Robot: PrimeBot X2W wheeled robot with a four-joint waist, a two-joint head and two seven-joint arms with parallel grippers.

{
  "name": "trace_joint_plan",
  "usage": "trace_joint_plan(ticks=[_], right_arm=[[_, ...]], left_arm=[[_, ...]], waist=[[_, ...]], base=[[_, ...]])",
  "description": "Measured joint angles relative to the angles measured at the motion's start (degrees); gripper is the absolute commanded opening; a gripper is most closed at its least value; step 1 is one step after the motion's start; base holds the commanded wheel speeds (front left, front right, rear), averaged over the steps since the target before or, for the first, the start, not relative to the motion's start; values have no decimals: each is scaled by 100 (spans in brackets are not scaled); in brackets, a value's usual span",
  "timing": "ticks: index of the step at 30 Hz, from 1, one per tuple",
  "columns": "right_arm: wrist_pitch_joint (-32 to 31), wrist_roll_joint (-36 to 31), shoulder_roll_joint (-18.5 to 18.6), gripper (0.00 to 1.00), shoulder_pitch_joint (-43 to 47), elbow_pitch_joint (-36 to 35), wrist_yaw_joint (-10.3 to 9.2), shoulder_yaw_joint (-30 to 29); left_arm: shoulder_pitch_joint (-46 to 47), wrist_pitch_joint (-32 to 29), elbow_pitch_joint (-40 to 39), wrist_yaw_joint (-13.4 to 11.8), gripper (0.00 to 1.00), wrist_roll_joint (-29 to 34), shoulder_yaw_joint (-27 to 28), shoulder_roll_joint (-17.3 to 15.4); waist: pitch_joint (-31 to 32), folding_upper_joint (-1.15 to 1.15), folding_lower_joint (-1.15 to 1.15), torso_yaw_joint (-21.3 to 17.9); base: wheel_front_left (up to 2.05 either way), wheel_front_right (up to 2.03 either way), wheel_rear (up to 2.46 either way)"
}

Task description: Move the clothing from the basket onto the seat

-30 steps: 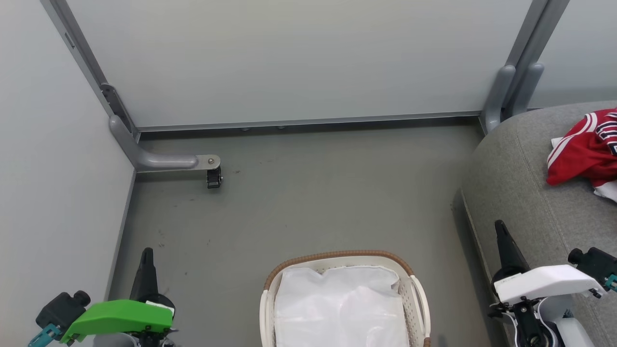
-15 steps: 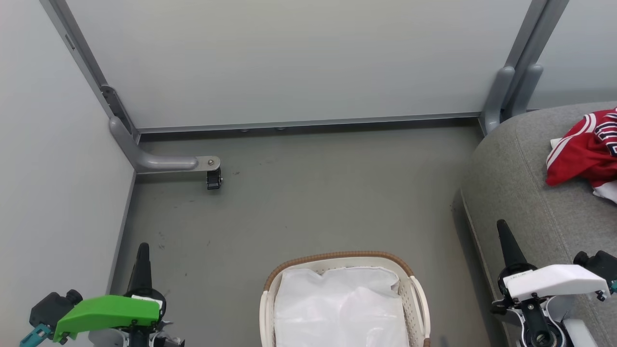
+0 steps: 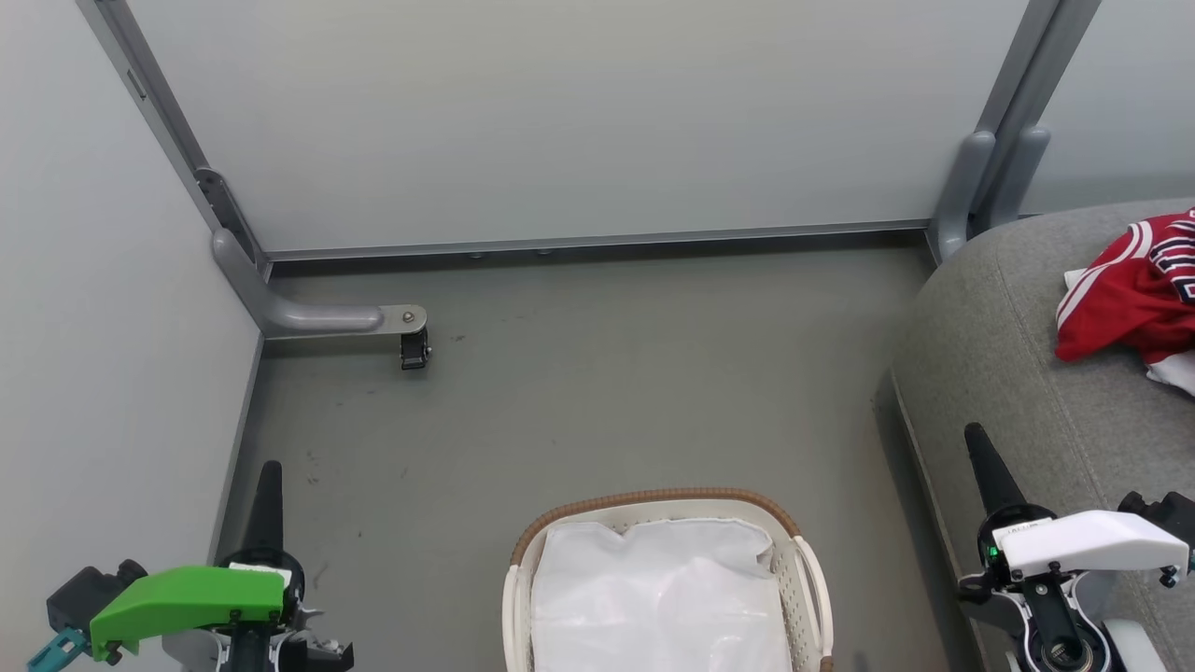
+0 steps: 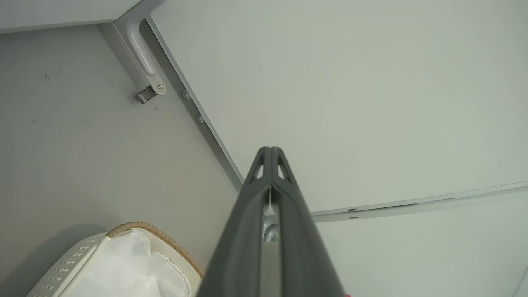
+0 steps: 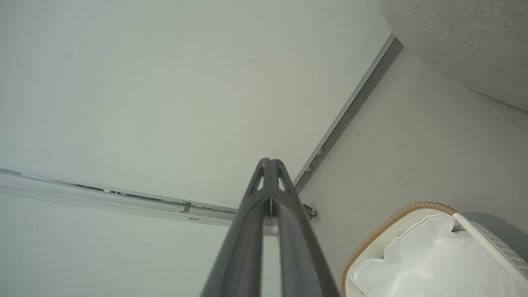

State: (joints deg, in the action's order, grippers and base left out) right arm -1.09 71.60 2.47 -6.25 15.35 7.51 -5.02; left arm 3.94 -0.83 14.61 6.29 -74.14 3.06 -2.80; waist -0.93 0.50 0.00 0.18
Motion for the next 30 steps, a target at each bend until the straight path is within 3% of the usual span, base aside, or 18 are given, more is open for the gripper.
trace_joint_plan(ticks=[30], right_arm=[[-376,1391,15,0,-1,-83,0,-100]], left_arm=[[136,-381,-33,76,0,-1222,222,-2]], waist=[[48,0,0,-12]], base=[[0,0,0]])
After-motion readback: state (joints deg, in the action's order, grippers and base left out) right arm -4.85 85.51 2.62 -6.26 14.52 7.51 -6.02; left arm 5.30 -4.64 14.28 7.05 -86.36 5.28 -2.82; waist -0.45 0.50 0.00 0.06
